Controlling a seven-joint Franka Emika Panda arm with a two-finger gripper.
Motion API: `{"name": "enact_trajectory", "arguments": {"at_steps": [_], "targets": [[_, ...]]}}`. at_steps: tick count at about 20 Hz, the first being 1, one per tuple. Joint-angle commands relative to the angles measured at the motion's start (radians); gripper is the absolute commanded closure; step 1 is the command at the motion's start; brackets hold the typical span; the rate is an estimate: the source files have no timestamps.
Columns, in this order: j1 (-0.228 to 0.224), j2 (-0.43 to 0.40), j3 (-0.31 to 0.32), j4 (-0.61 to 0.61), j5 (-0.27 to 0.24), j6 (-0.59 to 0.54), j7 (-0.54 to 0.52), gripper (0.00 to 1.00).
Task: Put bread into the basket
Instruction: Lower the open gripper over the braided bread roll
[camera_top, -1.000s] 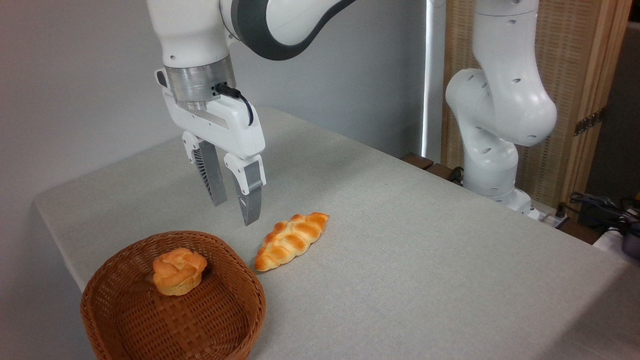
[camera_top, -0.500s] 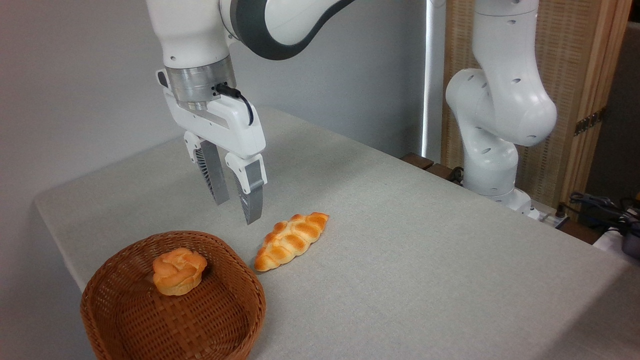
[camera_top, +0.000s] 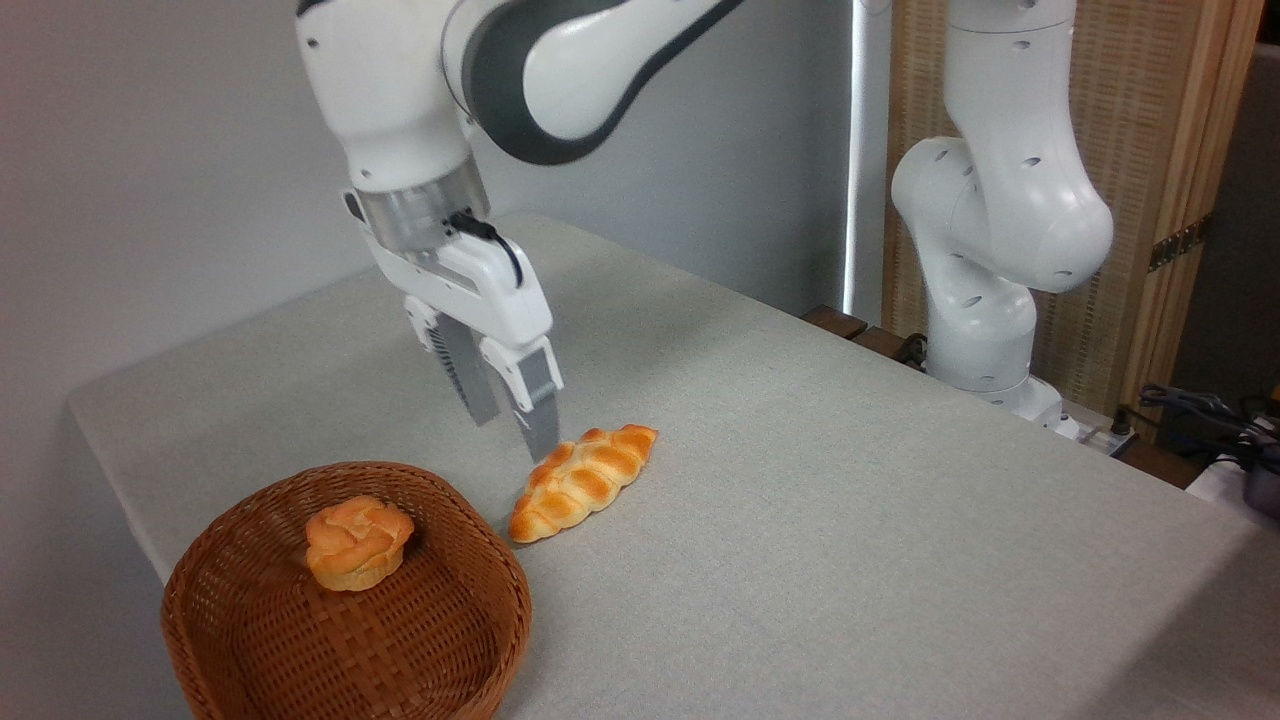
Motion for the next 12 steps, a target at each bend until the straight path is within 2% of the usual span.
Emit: {"name": "enact_trajectory", "arguments": {"at_steps": [1, 6, 12], "targets": [[0.0, -0.089, 0.014, -0.153, 0.016, 0.08, 0.008, 0.0], [0.001, -0.083, 0.014, -0.219, 0.015, 0.1, 0.011, 0.0], [-0.008, -0.036, 0.002, -0.219, -0.001, 0.149, 0.008, 0.0]]}}
